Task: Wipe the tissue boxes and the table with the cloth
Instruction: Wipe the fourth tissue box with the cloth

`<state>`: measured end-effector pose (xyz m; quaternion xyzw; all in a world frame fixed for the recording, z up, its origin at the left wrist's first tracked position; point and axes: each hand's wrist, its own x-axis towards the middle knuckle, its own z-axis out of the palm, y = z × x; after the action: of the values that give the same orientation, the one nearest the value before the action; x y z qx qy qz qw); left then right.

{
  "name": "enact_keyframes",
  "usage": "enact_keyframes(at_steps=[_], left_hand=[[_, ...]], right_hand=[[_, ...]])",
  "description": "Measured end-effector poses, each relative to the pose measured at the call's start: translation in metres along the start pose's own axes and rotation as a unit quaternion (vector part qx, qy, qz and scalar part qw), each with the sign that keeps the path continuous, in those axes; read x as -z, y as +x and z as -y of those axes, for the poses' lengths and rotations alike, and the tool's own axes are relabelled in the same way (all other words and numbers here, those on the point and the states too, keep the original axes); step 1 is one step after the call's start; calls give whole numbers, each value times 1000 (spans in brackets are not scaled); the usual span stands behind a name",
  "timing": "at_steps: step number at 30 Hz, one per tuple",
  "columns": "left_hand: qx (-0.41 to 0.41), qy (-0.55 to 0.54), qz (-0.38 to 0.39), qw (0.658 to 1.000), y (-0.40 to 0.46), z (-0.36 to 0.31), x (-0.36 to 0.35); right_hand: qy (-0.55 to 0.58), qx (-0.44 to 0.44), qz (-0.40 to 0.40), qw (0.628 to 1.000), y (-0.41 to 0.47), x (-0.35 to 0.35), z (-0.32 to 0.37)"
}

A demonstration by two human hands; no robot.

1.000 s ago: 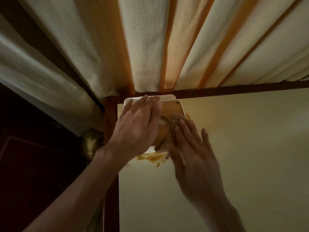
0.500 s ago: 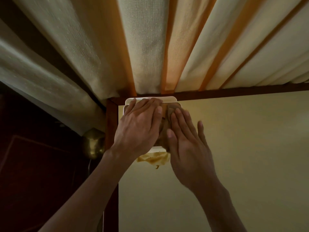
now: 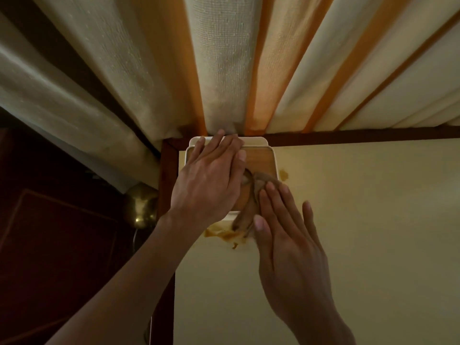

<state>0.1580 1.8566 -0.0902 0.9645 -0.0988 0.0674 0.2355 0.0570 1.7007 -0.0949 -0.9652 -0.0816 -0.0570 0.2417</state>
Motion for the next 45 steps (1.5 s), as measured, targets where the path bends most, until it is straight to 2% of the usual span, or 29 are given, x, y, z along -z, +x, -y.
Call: enact_keyframes(at_steps=[6, 11, 16, 26, 34, 39, 45], left_hand=[[-13, 28, 10, 999, 1, -1, 0], [-40, 53, 15, 998, 1, 3, 1], [-35, 65, 19, 997, 3, 3, 2], [-6, 28, 1, 1000, 2, -1, -1], [-8, 30, 4, 1000, 4, 1, 0], [-2, 23, -10, 1000, 4, 0, 1], [25, -15, -19, 999, 3, -6, 5]], right_hand=[[5, -5, 2, 1000, 12, -2, -2], [22, 0, 61, 998, 64, -4, -8], [28, 13, 75, 997, 76, -5, -11], [37, 1, -9, 999, 9, -12, -6], [34, 7, 44, 998, 69, -11, -16], [48, 9, 23, 999, 73, -16, -19], [62, -5, -14, 998, 24, -13, -11]])
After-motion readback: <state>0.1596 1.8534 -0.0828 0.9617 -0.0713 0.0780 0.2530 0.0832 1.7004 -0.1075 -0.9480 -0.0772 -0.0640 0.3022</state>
